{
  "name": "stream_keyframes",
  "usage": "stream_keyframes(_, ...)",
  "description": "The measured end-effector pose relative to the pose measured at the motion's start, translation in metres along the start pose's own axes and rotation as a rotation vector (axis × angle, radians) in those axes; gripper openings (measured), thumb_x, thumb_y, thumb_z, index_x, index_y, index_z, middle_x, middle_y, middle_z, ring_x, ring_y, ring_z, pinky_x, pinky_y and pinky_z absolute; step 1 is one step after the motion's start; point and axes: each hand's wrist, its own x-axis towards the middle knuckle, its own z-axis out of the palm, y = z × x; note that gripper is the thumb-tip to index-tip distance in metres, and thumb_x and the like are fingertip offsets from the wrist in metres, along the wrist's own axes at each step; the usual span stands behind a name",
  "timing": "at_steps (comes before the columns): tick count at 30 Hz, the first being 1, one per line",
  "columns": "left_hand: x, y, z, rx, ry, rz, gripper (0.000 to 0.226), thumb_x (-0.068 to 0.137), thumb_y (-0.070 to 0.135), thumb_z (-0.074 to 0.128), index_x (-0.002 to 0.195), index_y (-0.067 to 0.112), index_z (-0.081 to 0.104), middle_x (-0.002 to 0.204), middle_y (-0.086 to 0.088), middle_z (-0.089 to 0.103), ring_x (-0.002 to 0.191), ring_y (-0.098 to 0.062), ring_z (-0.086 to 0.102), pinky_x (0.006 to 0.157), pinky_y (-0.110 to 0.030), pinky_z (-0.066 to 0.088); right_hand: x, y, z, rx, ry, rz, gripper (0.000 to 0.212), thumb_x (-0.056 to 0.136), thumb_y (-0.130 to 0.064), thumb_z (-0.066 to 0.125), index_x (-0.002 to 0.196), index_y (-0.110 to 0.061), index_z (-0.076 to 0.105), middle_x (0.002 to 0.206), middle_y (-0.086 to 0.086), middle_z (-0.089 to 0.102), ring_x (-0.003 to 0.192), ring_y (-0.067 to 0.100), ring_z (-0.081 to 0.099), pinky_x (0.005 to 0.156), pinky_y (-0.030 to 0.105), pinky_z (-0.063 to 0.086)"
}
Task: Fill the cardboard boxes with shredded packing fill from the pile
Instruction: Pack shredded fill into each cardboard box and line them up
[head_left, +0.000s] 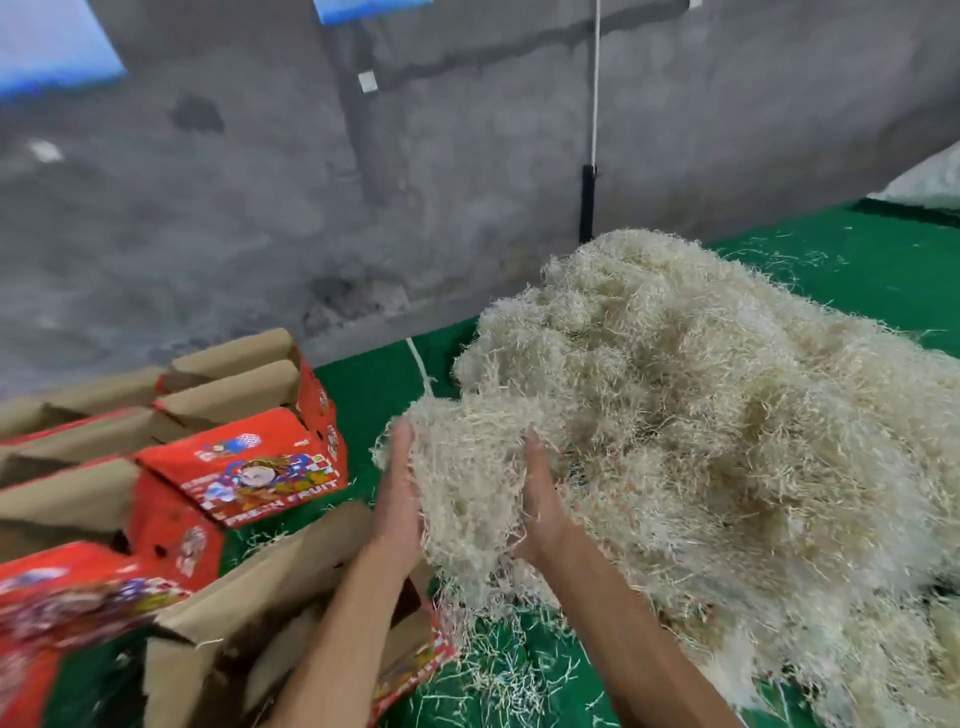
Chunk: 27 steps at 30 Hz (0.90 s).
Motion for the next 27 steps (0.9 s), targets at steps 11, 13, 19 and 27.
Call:
stream_keyframes(11,-0.077,0.011,-0.159,0.048,0.549,0.334,0.050,0.084,0.064,0.065,0.128,0.044,0.049,0.114,0.020,0.066,0.107,-0.015,0.063,0.098,-0.031,0.049,0.022,0.094,0.151,-0.682,0.244,-0.688,0.066,0.095,-0.072,0.037,0.100,-0.009,0.059,0.086,0.007,0.058,0.081,0.020,0.053,0.067,0.031,0.045)
stream_keyframes(13,-0.089,0.019,-0.170,0.057,0.497,0.323,0.070,0.081,0.070,0.064,0.140,0.041,0.040,0.124,0.028,0.058,0.112,0.001,0.059,0.098,-0.019,0.044,0.025,0.123,0.177,-0.706,0.189,-0.644,0.075,0.096,-0.073,0.029,0.117,-0.007,0.057,0.103,0.001,0.056,0.095,0.021,0.054,0.085,0.031,0.041)
stream_keyframes(19,-0.096,0.030,-0.228,-0.155,0.708,0.170,0.011,0.096,0.020,0.061,0.085,0.019,0.061,0.073,-0.003,0.065,0.059,-0.008,0.059,0.058,-0.027,0.051,0.031,0.181,0.193,-0.970,-0.020,-0.856,0.032,0.094,-0.052,0.060,0.107,-0.024,0.063,0.074,-0.013,0.055,0.058,-0.005,0.039,0.059,0.012,0.037)
stream_keyframes(27,-0.093,0.003,-0.220,-0.100,0.550,0.167,0.059,0.084,0.066,0.064,0.120,0.020,0.061,0.116,-0.001,0.066,0.104,-0.013,0.063,0.093,-0.033,0.054,0.041,0.214,0.205,-0.734,0.041,-0.613,0.021,0.101,-0.041,0.054,0.100,-0.024,0.067,0.074,-0.018,0.063,0.064,0.000,0.059,0.063,0.013,0.045)
